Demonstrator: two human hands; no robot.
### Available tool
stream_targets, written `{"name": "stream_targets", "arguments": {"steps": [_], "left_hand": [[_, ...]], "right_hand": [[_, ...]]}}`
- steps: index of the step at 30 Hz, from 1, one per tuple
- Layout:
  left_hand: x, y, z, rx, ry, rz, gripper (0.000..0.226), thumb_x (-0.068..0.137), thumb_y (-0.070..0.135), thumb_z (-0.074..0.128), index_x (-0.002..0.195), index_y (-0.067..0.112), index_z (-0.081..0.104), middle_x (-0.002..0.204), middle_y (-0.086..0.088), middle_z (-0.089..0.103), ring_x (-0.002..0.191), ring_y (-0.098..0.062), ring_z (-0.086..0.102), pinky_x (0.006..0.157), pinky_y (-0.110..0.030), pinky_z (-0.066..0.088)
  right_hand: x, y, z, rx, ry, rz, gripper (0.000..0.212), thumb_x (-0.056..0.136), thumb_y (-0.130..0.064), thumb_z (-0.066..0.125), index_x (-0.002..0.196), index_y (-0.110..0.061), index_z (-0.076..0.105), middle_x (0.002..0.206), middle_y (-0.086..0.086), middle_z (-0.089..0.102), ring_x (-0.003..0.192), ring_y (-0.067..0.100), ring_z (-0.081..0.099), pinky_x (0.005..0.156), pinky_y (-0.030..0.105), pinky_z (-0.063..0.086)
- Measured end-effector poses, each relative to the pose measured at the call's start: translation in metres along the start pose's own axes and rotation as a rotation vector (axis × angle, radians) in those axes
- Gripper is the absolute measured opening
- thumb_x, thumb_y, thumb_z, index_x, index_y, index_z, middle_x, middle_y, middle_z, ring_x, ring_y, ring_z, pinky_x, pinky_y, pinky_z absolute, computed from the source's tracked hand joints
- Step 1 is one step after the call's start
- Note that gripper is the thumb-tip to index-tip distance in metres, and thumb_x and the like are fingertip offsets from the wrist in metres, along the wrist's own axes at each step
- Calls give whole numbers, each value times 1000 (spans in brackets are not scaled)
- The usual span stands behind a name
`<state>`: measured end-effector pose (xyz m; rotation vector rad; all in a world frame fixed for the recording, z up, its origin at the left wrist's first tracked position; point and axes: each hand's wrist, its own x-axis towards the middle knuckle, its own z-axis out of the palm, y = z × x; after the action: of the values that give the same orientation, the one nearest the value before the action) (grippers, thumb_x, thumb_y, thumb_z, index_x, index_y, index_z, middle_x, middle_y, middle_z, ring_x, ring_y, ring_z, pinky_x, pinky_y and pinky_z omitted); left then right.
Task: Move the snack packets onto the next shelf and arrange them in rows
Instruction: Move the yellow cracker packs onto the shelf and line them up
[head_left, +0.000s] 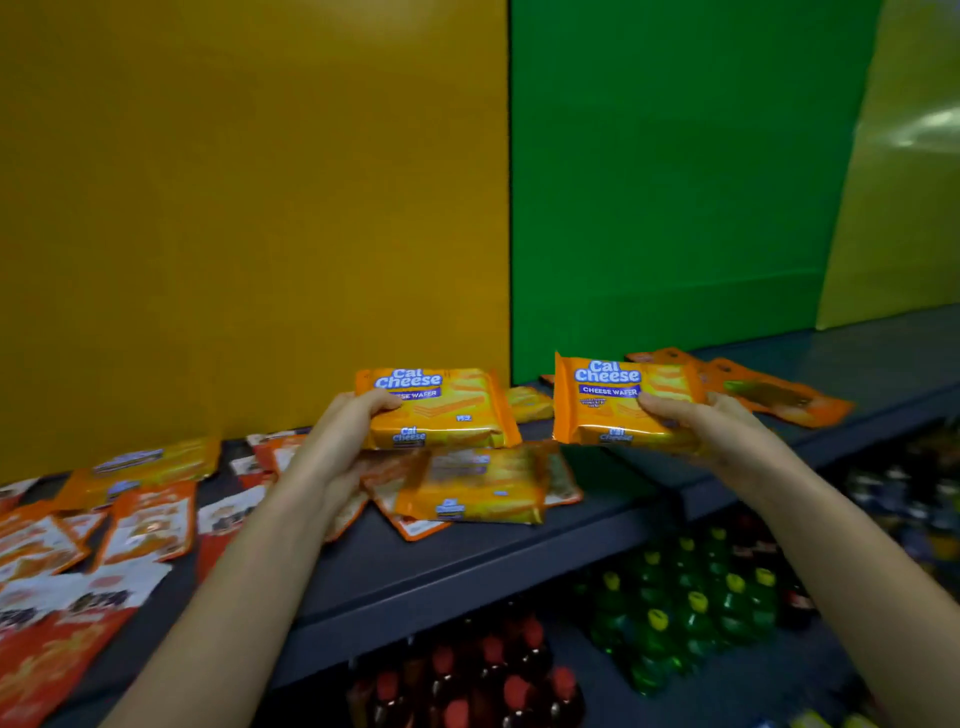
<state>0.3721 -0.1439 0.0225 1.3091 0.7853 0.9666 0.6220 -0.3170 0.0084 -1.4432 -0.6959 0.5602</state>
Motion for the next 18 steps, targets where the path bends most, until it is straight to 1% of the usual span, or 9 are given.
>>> {"name": "stream_targets", "arguments": {"steps": [3,4,6,7,9,12,14,16,18], "left_hand": [[1,-9,61,-15,-73,6,8,88,7,49,83,11,54,62,-4,60,41,-7,58,39,-16,47],[0,-12,82,-15,-106,5,6,88,7,49,88,9,55,68,-6,60,45,-7,59,42,-18,48],[1,-22,125,-6,-166,5,24,87,9,52,111,3,53,83,-9,62,62,-13,59,52,-24,51],[1,-26,147,-4,-191,5,32,87,10,53,117,1,51,88,-11,62,66,-15,58,51,-24,52],[-1,-34,191,-3,-222,26,33,87,8,55,119,1,51,88,-9,63,67,-14,58,45,-20,52],[-4,-47,254,-26,-264,23,40,86,8,58,124,1,47,102,-12,65,71,-14,61,54,-24,56],[-6,-58,293,-43,-281,20,44,86,9,59,127,2,45,113,-16,64,72,-15,62,51,-22,56],[-9,-70,330,-71,-290,-2,45,86,9,60,127,2,43,117,-19,62,73,-17,62,50,-23,56],[-12,-79,366,-91,-299,-19,46,86,8,60,127,2,41,113,-17,61,73,-17,62,57,-28,58]], "right_hand": [[-10,2,-55,11,62,-4,37,83,-19,66,117,-8,58,89,4,69,72,16,65,56,24,51],[-12,3,-73,7,85,-7,36,83,-18,65,118,-8,58,89,4,68,74,17,64,58,26,50],[-14,5,-115,4,137,2,38,83,-18,65,119,-8,57,91,4,67,76,17,63,61,27,48],[-15,5,-135,-3,160,14,39,83,-19,66,119,-7,56,91,3,67,76,16,63,61,27,48],[-15,5,-178,-29,203,30,43,83,-22,66,120,-4,55,89,4,66,75,16,62,61,26,47],[-13,4,-234,-49,241,50,41,83,-22,66,118,-3,55,85,4,64,71,15,60,56,25,46],[-10,5,-267,-64,250,55,35,84,-22,65,113,-5,54,81,4,62,67,15,58,49,21,47],[-5,9,-298,-75,261,59,33,83,-22,66,110,-5,55,82,5,63,67,17,59,54,24,48],[0,12,-326,-84,276,55,27,84,-21,66,104,-6,56,80,7,63,66,19,58,60,28,47]]}}
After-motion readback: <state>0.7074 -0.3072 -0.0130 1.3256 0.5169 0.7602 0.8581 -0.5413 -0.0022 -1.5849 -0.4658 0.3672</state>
